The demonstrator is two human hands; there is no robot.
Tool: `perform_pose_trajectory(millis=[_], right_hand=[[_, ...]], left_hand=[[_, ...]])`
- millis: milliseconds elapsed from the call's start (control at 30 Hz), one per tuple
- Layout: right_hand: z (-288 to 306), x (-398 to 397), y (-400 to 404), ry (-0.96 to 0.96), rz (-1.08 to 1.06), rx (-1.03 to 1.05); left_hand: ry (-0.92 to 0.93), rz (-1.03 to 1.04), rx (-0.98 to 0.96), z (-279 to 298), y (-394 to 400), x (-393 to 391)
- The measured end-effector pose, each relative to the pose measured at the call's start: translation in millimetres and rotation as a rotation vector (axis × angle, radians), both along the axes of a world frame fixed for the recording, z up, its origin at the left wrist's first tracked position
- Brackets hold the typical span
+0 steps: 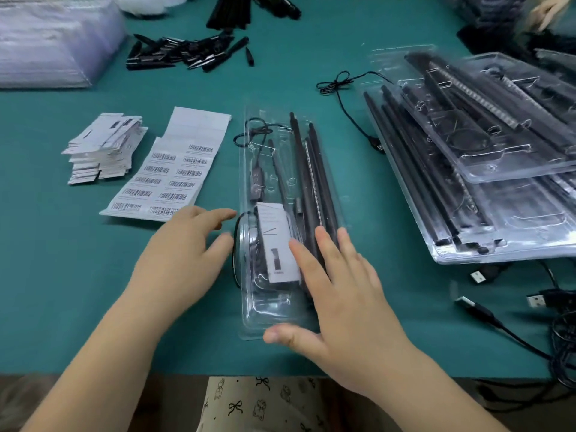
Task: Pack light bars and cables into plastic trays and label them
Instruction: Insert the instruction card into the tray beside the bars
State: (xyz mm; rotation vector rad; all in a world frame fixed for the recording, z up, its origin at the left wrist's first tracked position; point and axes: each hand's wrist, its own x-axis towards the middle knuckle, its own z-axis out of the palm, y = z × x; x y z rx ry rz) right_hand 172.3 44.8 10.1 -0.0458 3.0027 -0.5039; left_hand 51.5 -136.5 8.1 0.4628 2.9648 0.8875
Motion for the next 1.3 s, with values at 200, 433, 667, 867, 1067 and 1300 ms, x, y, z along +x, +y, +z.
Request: perform_pose_trajectory(millis=[200, 433, 667, 867, 1067, 1300], right_hand=[[0.6, 0.1, -5.1, 0.047, 0.009, 0.004], [1.4, -0.1, -6.4, 0.13, -0.024, 0.076], [-0.2, 0.0, -5.6, 0.148, -0.029, 0.051], [-5.5, 2.2, -0.4, 0.161, -0.003, -0.078], [-1.3, 4.0, 6.8, 0.209, -0.001, -0.212], [-11.5, 24.8, 33.0, 0.388, 0.115, 0.028]], left_hand=[[0.151, -0.461, -0.06, -4.7, 0.2, 31.6], [0.071, -0.278, 0.058, -12.2, -15.5, 39.1], [0.029, -0.366, 0.115, -12.1, -7.2, 42.1], [0.036, -0.415, 0.151, -11.7, -1.0, 40.4], [0.013, -0.445, 0.162, -5.5, -2.9, 43.2], [0.163, -0.489, 0.05, -0.8, -4.7, 35.2]])
